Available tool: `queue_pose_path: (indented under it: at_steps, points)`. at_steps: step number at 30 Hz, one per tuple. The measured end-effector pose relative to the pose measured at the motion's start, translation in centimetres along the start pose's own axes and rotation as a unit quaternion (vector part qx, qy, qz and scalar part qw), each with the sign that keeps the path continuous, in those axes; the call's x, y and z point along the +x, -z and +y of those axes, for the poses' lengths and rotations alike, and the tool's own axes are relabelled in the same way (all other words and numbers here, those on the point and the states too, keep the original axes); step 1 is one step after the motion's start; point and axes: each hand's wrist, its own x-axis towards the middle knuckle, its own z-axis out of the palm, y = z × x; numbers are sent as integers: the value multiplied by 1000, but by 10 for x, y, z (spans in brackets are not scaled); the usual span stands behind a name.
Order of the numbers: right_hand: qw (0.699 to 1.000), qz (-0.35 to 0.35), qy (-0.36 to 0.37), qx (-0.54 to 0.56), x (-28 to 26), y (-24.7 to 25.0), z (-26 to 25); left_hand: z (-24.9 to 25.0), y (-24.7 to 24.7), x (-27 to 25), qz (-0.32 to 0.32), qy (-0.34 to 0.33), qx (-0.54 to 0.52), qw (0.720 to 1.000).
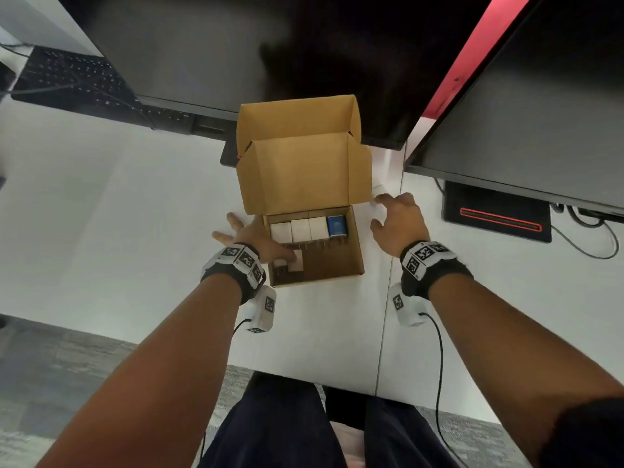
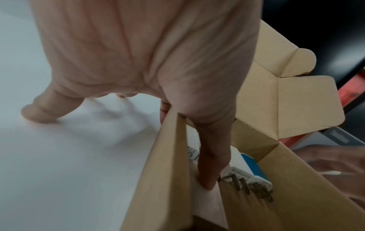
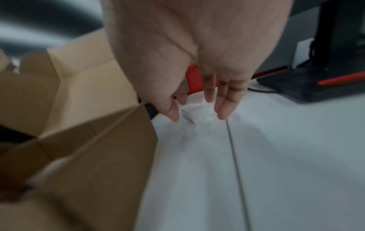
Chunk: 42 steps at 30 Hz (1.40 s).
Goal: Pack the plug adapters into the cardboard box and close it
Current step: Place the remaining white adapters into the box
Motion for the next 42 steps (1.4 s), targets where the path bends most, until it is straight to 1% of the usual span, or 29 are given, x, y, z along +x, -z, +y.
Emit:
queue_pose_path:
  at_steps: [1, 2, 4, 5, 9, 11, 18, 22, 24, 25, 27, 29, 31, 32, 33, 36, 39, 42]
  points:
    - [999, -36, 13, -37, 5, 1, 2, 2, -1, 0, 1, -1, -2, 1000]
    - [995, -57, 35, -70, 10, 1, 3, 3, -2, 0, 3, -1, -3, 1000]
    - [987, -81, 80, -116, 17, -2, 5, 5, -2, -1, 4, 3, -3, 1000]
    - [984, -82, 91, -127, 18, -5, 6, 6, -2, -1, 3, 5, -3, 1000]
    - [986, -20, 98, -130, 10, -10, 11, 3, -5, 6, 4, 8, -9, 1000]
    - [985, -6, 102, -142, 1, -13, 14, 0, -7, 11, 5, 8, -4, 1000]
    - [993, -19, 78, -91, -32, -29, 28, -4, -11, 20, 5, 2, 0, 1000]
    - [992, -23, 65, -106, -44, -28, 31, -4, -10, 16, 6, -4, 2, 1000]
    - [993, -7, 54, -106, -49, -25, 33, -3, -9, 13, 5, -13, 3, 1000]
    - [995, 6, 44, -88, -51, -22, 33, -3, -9, 12, 6, -17, 4, 1000]
    - [998, 48, 35, -14, -56, -17, 32, -4, -9, 14, 10, -27, 4, 1000]
    - [991, 100, 72, 47, -63, -11, 23, -7, -14, 21, 8, -28, 11, 1000]
    - [978, 126, 150, 67, -69, -6, 6, -10, -17, 29, 8, -19, 20, 1000]
    - [974, 117, 187, 60, -71, -4, -5, -11, -19, 32, 8, -16, 21, 1000]
    - [972, 90, 214, 44, -72, -2, -16, -10, -19, 32, 8, -20, 23, 999]
    - [967, -20, 255, -11, -71, -4, -51, -10, -20, 33, 0, -18, 12, 1000]
    - [957, -94, 257, -91, -66, -16, -75, -12, -21, 38, -5, 7, -4, 1000]
    - [951, -128, 240, -149, -60, -26, -84, -12, -23, 39, -1, -1, 15, 1000]
